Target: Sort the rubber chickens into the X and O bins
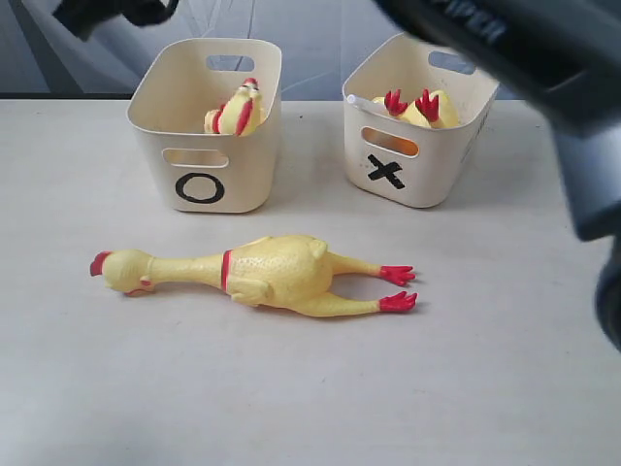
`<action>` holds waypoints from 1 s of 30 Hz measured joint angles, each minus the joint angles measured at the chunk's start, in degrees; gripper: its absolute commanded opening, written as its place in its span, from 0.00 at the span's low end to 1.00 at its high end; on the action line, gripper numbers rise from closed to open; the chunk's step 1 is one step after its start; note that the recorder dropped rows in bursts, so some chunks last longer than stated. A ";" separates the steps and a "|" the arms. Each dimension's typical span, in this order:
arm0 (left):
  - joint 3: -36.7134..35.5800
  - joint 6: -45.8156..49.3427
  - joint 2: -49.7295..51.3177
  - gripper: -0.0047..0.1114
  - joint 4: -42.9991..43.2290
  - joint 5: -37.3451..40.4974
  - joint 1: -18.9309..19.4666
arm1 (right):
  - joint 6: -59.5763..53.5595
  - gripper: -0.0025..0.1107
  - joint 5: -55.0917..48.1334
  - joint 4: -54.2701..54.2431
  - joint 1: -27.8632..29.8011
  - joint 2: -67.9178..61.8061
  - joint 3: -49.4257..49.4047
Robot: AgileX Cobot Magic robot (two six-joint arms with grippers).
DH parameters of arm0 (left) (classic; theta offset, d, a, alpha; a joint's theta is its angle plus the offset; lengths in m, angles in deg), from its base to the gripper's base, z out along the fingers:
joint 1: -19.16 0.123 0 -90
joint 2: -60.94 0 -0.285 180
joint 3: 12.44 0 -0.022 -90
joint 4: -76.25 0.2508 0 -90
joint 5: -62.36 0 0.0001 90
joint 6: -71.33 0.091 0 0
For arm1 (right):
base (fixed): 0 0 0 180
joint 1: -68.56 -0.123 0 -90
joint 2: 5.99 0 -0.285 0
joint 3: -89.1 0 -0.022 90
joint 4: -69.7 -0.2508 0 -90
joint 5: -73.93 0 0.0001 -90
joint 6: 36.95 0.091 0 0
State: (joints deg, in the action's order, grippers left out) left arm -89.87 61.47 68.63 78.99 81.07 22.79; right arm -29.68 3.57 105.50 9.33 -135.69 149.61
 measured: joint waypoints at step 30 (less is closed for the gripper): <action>0.00 0.00 0.00 0.04 0.00 0.00 0.00 | -11.00 0.54 34.46 -7.02 0.50 22.88 -70.25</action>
State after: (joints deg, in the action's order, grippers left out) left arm -89.87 61.47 68.63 78.99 81.07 22.79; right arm -40.68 38.03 98.47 9.83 -112.82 79.36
